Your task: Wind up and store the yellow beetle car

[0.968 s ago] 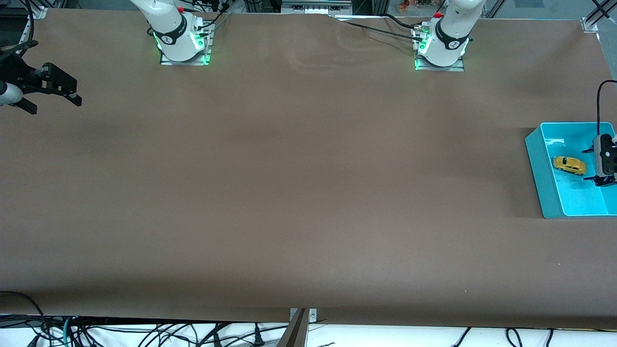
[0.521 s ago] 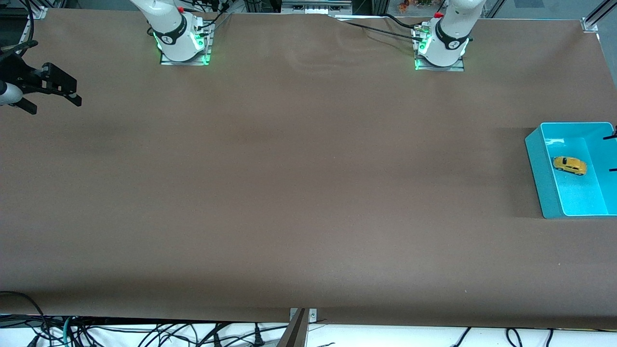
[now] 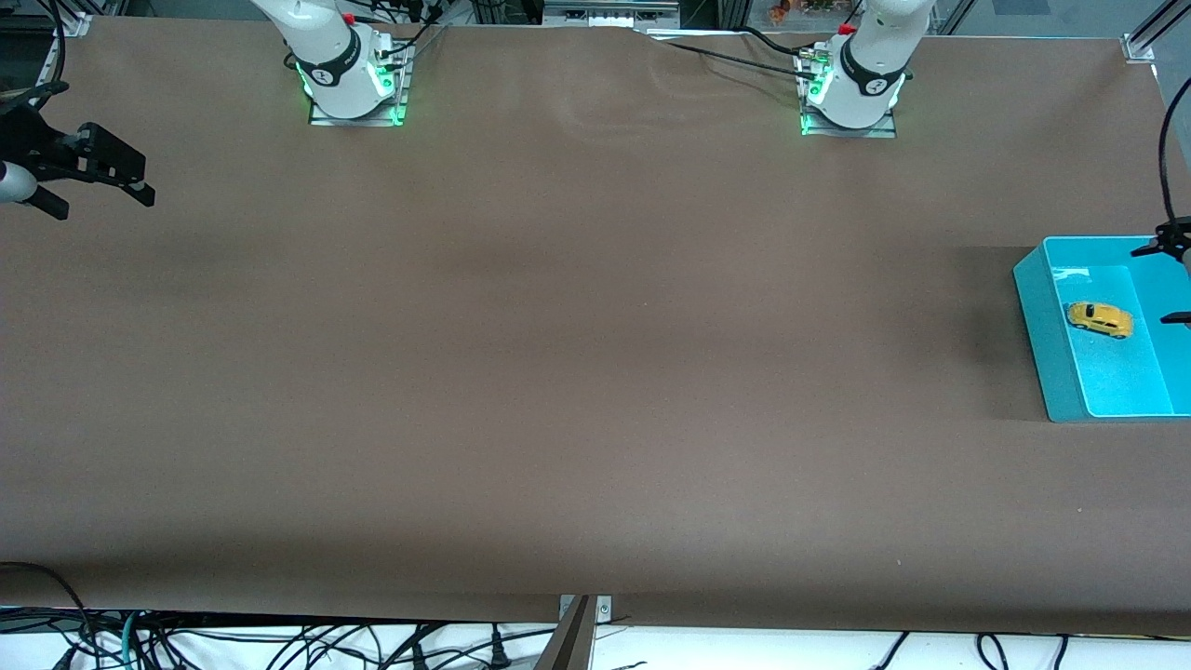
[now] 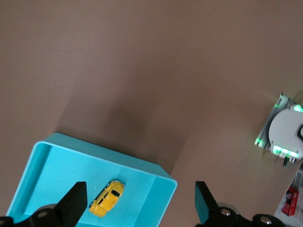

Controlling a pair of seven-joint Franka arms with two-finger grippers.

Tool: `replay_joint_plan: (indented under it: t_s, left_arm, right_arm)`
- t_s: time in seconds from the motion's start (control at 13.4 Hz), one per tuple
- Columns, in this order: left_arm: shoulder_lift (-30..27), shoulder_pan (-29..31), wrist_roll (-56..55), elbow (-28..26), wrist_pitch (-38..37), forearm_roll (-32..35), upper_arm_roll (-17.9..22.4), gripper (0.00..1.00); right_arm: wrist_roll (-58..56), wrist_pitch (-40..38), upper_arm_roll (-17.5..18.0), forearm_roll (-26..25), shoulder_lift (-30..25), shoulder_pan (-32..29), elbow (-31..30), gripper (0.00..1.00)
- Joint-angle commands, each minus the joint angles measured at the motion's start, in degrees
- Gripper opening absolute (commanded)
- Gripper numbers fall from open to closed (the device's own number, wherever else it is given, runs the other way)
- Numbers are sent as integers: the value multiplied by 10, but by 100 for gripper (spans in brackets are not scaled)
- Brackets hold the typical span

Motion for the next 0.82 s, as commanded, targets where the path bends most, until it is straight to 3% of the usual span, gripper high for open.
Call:
replay_joint_plan:
  t_s: [0.0,0.3,0.6,0.74]
  left_arm:
    - [-65,-90,-126,-3,-15,-33,48,100]
    - [-145,-254,-373,-61,-11,-151,222,100]
    - [-243,-379,-583,-184,72,-189,327,100]
    - [-278,-405,-642,-233,112,-219,364,100]
  right_arm:
    - [41,-6,1,-7,-1,3,10,100]
    - [37,-6,-1,-7,-1,3,10,100]
    - [36,-8,-1,-7,-1,3,10,100]
    - [36,-11,-1,-7,-2,3,10,100]
